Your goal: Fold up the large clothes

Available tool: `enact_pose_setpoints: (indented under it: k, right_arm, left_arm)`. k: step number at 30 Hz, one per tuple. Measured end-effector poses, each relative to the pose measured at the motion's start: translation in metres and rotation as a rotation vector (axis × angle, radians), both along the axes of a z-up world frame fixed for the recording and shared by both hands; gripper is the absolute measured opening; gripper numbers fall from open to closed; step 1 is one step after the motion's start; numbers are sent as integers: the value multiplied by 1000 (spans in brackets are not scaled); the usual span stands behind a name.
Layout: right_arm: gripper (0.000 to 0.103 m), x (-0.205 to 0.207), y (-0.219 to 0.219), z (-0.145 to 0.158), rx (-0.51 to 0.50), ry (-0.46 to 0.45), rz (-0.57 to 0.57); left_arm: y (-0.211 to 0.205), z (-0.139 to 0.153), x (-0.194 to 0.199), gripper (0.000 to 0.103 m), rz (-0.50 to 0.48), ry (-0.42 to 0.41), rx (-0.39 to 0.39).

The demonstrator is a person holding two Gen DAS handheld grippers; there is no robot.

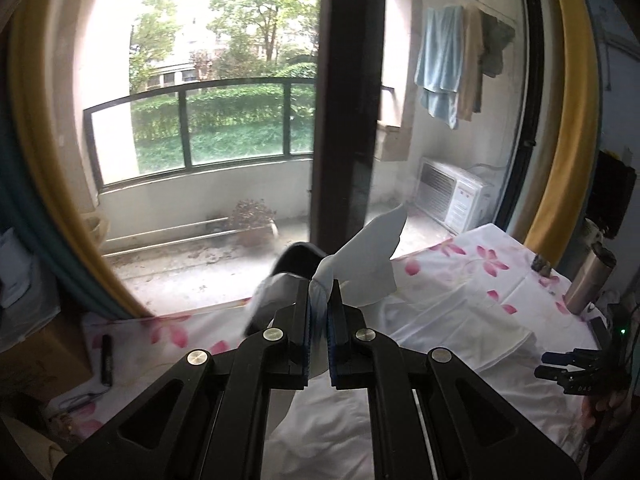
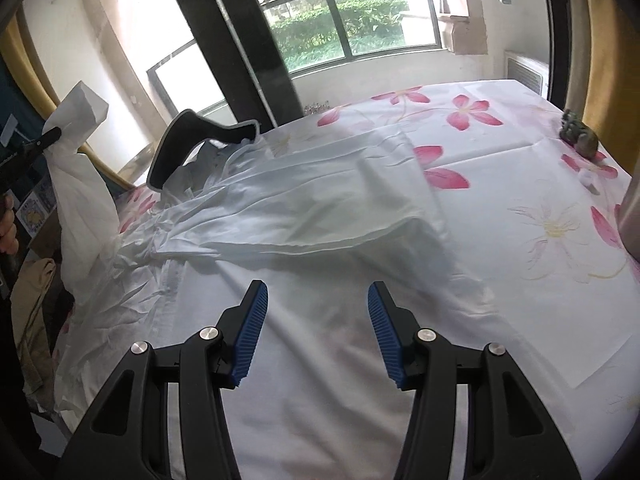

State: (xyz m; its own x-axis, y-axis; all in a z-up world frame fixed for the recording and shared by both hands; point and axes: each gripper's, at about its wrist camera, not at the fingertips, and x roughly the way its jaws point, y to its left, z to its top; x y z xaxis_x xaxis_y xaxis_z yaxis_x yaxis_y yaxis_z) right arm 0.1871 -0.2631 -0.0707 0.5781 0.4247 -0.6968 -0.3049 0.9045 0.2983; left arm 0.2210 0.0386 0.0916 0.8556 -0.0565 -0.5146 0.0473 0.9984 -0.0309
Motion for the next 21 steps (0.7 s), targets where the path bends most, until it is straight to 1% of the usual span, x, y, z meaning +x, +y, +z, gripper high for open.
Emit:
enact_pose_setpoints:
  k: [10, 16, 21]
  right_arm:
    - [52, 5, -50, -9, 22, 15, -50]
    - [52, 6, -78, -13, 28, 21, -92]
    - [52, 3, -94, -14, 25, 24, -117]
  left_arm:
    - [-70, -8, 36, 8, -75, 22, -19]
    - [-116, -16, 56, 8, -140, 36, -29]
    - [-154, -41, 72, 8, -207, 87, -53]
